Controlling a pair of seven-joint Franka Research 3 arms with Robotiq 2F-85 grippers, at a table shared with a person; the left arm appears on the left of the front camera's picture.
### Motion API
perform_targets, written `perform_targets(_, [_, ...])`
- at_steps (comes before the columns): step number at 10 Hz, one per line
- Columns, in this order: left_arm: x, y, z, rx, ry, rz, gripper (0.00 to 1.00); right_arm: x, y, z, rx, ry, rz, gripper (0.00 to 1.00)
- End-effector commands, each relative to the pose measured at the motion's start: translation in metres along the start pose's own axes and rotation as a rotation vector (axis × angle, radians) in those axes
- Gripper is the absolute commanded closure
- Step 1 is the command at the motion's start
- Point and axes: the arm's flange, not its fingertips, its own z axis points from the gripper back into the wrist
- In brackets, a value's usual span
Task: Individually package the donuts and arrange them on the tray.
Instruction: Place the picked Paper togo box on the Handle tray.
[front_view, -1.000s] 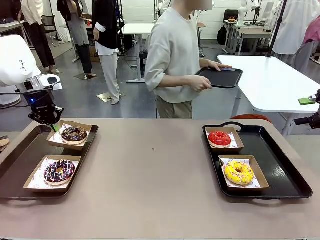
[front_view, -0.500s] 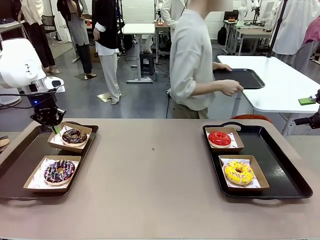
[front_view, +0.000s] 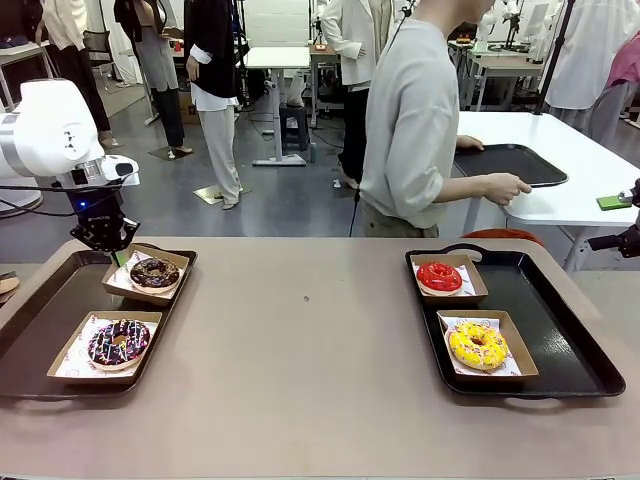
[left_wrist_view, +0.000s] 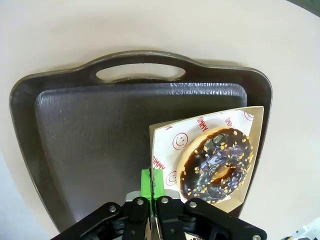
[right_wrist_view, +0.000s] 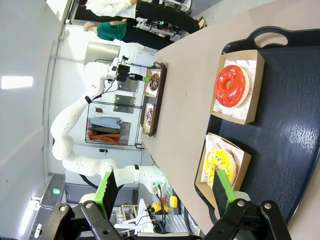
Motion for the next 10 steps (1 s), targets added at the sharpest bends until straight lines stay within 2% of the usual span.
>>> perform_targets(1, [0.008,-0.003,0.001,0.02,0.006,0.017,0.99,-0.001,0.001,0.0,0.009,0.004,0.006,0.0])
perform_targets(3, [0.01,-0.003,-0.002,0.022,0.017,0.006,0.99,-0.001,0.001,0.0,0.009,0.004,0.006,0.0])
perform_targets(4, [0.009,-0.003,-0.003,0.025,0.015,0.003,0.43,-0.001,0.001,0.0,0.009,0.004,0.006,0.0])
perform_targets(5, [0.009,-0.002,-0.003,0.027,0.022,0.001,0.4,-0.001,0.001,0.0,0.009,0.004,0.006,0.0])
perform_targets(6, [0.01,-0.002,-0.006,0.027,0.028,-0.004,0.0,-0.001,0.001,0.0,0.009,0.004,0.006,0.0])
perform_targets(8, [0.01,-0.001,-0.009,0.025,0.039,-0.007,0.0,-0.001,0.001,0.0,0.009,0.004,0.006,0.0])
perform_targets(9, [0.009,-0.001,-0.006,0.025,0.036,-0.006,0.18,-0.001,0.001,0.0,0.009,0.004,0.006,0.0])
perform_targets(10, [0.006,0.0,-0.001,0.023,0.03,-0.011,0.09,-0.001,0.001,0.0,0.009,0.004,0.006,0.0])
